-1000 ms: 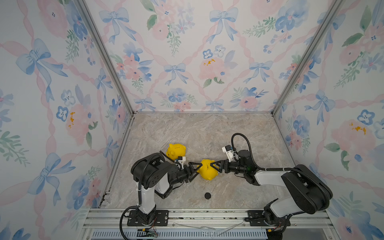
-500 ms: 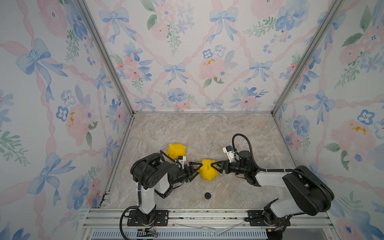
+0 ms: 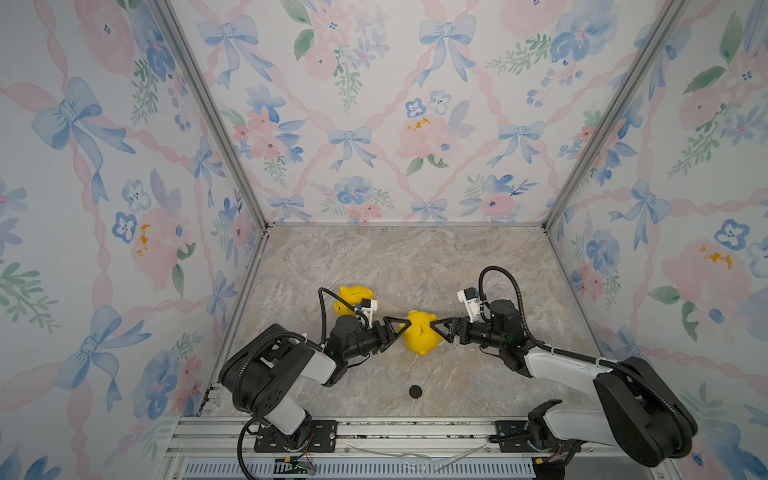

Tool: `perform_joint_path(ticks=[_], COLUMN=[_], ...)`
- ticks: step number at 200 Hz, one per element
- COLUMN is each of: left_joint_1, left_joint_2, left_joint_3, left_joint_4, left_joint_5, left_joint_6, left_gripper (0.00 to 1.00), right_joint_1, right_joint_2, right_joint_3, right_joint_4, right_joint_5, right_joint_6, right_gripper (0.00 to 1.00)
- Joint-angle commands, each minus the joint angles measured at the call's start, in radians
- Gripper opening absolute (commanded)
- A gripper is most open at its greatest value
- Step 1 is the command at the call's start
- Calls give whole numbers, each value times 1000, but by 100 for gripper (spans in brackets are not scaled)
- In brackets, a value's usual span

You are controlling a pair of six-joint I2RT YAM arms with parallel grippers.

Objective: Open piggy banks
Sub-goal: Pick up the piggy bank from the center of the board, then place the piggy bank at the center of the board.

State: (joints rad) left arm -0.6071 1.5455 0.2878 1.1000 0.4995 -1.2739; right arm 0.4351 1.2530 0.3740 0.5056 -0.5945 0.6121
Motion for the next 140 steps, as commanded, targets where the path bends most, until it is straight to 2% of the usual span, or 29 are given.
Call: perform_joint_path(ticks=[1, 35, 79, 110, 140], left_joint_1=[18, 50, 76, 102, 106], left_joint_2=[-75, -210, -320, -325, -278], left_joint_3=[34, 89, 312, 442, 625], left_joint_4=[-107, -418, -1076, -1342, -1591], left_joint_5=[40, 34, -98, -147, -197], left_joint_6=[78, 200, 474, 603, 729], left_gripper=[57, 57, 57, 57, 53], right_joint_1=[-35, -97, -143, -166, -168], right_joint_2=[-83, -183, -242, -231, -210], right_joint_3=[-8, 3, 4, 9, 27], right_joint_4=[-147, -199, -255, -249, -250], right_joint_5=[10, -32, -50, -74, -96], right_joint_6=[-43, -59, -82, -84, -98], right_gripper=[96, 96, 96, 96, 96])
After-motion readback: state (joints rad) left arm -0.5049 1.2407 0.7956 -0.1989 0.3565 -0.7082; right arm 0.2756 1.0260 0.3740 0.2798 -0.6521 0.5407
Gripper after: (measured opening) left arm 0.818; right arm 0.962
